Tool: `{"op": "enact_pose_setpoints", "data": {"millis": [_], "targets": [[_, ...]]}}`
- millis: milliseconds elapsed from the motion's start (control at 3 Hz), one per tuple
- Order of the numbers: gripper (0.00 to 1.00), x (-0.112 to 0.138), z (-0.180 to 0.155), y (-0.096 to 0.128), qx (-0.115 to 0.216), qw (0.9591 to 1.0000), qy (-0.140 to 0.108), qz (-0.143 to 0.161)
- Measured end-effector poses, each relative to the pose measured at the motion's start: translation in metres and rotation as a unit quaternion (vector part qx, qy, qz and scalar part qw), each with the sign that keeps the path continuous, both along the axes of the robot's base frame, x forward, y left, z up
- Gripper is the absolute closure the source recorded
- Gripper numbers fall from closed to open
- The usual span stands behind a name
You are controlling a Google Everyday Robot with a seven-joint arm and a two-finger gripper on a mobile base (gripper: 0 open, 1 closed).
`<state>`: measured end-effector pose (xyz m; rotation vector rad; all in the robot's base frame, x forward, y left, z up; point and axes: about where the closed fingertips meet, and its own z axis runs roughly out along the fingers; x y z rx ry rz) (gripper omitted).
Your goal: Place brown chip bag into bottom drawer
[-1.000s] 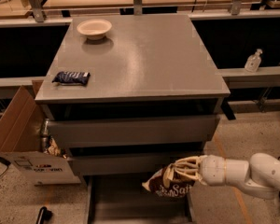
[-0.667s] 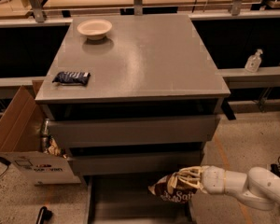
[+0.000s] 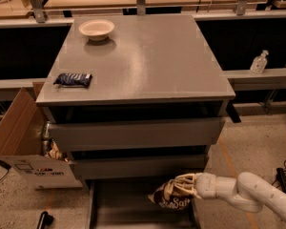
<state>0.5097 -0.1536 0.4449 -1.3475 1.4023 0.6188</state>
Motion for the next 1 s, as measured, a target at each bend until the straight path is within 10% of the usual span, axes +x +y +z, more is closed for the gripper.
{"op": "enact_pose_setpoints", "data": {"millis": [1000], "targets": [[1.00,0.011,-0.040,0.024,0.014,0.9993,0.006,0.033]]}}
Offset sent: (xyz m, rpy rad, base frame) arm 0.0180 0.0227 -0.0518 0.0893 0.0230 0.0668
